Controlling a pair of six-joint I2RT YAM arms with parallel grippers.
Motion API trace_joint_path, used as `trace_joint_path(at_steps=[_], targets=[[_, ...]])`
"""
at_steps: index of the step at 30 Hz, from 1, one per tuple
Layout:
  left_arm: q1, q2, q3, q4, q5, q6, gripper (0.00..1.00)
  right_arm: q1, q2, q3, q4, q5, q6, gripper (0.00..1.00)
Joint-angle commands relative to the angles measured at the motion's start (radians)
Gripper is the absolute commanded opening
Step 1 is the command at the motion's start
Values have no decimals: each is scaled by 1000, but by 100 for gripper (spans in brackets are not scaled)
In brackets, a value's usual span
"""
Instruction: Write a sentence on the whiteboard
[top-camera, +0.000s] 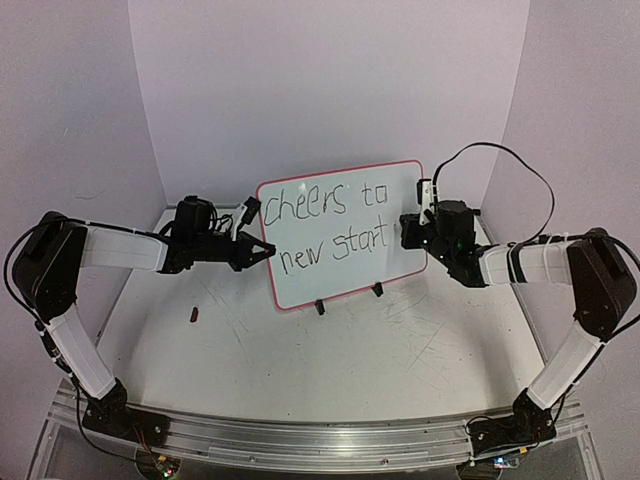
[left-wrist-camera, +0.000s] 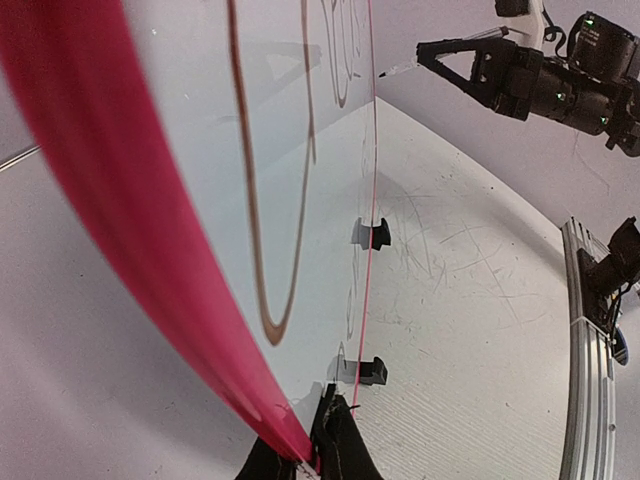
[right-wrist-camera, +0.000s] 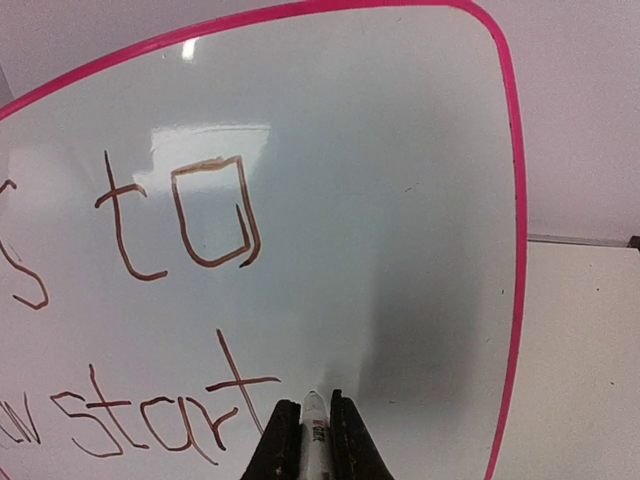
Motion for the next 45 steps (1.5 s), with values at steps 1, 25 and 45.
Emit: trace_joint_path(at_steps=[1, 25, 45], targets=[[14, 8, 33, -15, -149, 95, 0, 3, 39, 57, 50, 30, -2, 0], [13, 3, 32, -16, -150, 95, 0, 30, 56, 14, 18, 33, 22, 0], [14, -3, 33, -17, -150, 98, 0, 31, 77, 23, -47, 158, 58, 0]])
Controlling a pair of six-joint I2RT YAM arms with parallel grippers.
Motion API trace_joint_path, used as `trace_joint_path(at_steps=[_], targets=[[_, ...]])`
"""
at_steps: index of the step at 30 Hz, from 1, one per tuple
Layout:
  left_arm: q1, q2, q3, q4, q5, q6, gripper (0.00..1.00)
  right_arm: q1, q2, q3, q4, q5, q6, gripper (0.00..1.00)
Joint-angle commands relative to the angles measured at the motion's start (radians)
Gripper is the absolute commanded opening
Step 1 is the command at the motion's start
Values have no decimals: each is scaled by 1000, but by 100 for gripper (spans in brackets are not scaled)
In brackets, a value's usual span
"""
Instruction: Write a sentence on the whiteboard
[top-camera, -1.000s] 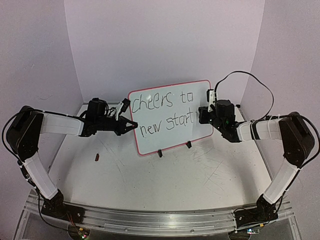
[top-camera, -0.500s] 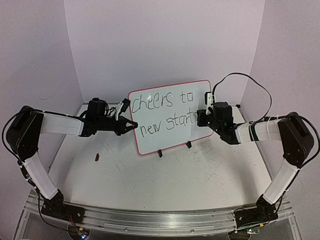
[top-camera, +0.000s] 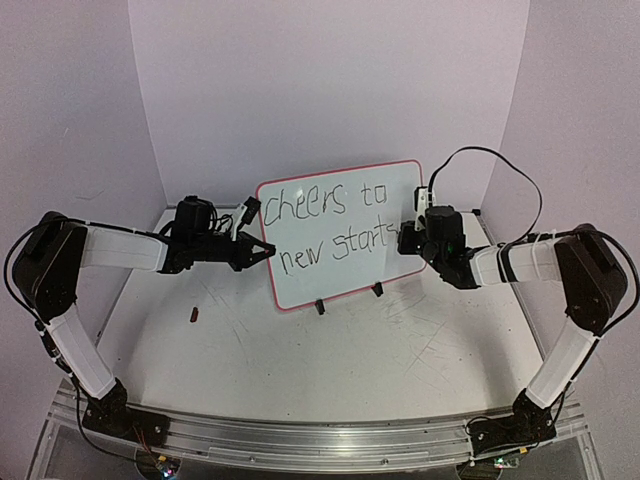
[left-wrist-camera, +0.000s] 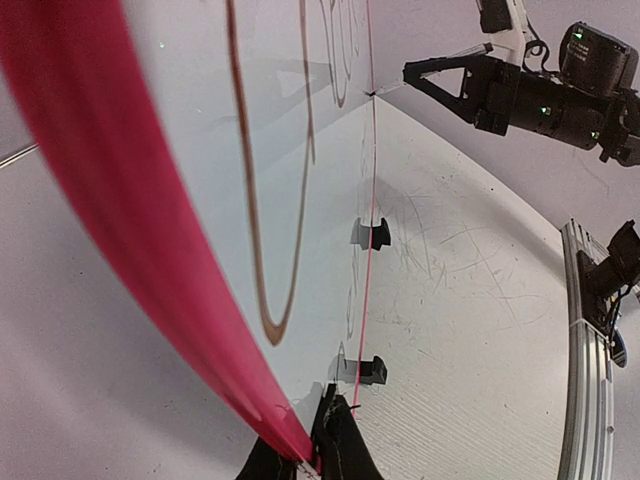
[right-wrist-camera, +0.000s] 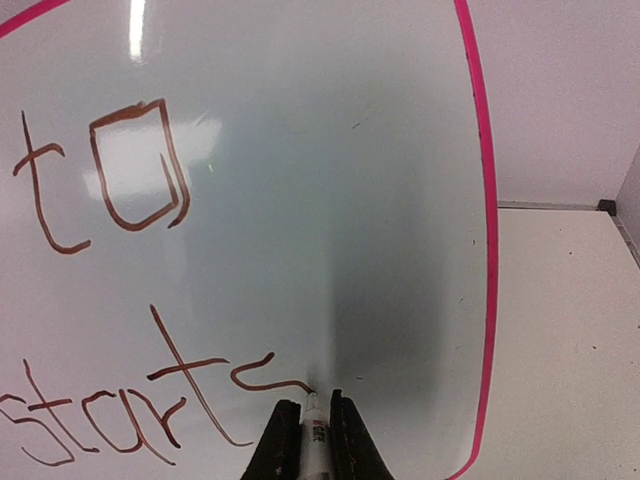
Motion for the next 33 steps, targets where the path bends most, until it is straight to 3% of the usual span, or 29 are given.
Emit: trace_joint_path(at_steps=[1, 19, 24, 28, 33], targets=[[14, -2, 34, -16, -150, 106, 0, 3, 17, -1, -17, 19, 27, 0], [13, -6, 36, -16, -147, 102, 0, 51, 18, 29, 8, -89, 72, 0], [14, -5, 35, -16, -148, 102, 0, 42, -65, -9, 43, -86, 95, 0], [14, -6, 33, -16, -153, 106, 0, 39, -131, -58, 30, 7, 69, 0], [13, -4, 32, -16, -154, 107, 0, 4, -136, -76, 0, 13, 51, 0]])
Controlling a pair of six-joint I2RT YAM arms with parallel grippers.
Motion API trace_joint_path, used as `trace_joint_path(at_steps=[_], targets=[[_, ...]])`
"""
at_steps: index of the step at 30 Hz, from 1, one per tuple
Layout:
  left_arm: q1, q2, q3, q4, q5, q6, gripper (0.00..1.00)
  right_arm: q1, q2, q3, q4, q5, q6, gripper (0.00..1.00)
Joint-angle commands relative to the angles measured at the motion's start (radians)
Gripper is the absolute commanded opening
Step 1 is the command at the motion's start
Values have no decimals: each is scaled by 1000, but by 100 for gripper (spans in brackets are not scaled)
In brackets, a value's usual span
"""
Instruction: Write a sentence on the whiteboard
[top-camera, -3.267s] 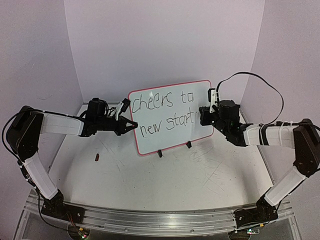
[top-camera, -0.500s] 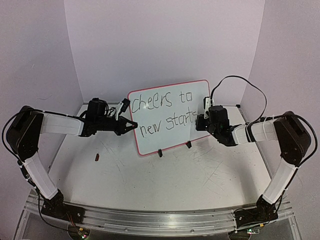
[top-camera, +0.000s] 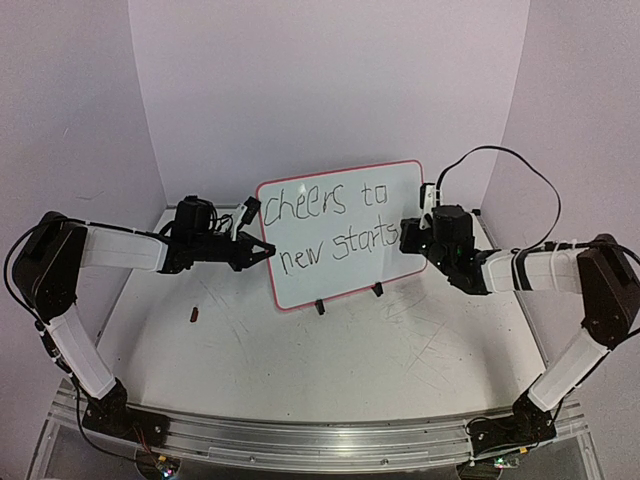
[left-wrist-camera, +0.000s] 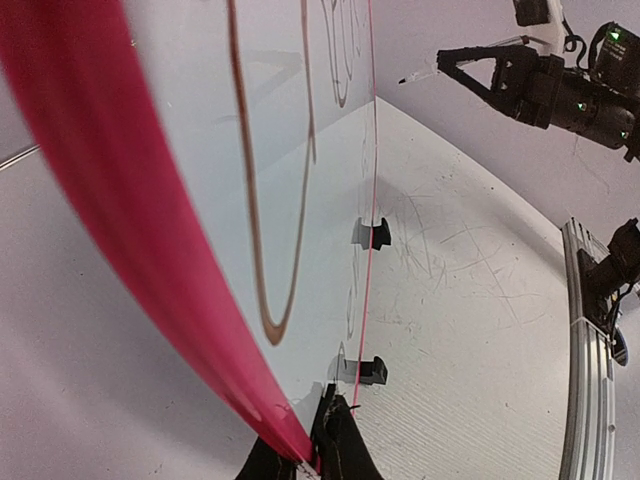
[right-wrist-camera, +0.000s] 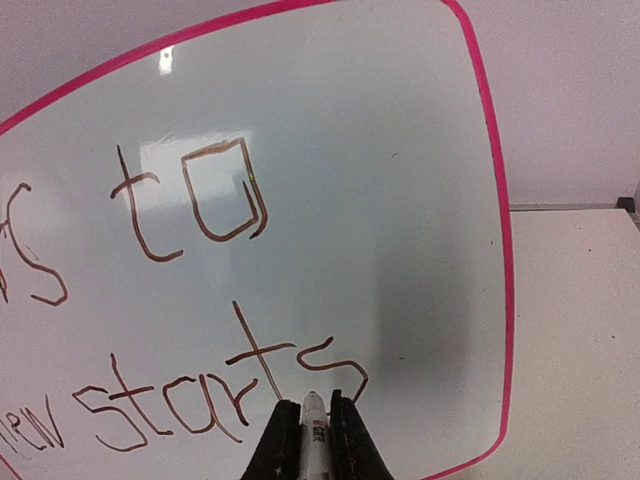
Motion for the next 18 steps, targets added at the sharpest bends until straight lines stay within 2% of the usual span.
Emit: trace_joint_path(at_steps=[1, 12, 18], targets=[[13, -4, 32, -16, -154, 102, 0, -39, -15, -16, 8, 26, -13, 0], [13, -6, 33, -18, -160, 103, 0, -71, 54, 15, 13, -58, 5, 0], [13, -4, 34, -19, -161, 103, 0, -71, 68, 11, 24, -54, 10, 0]])
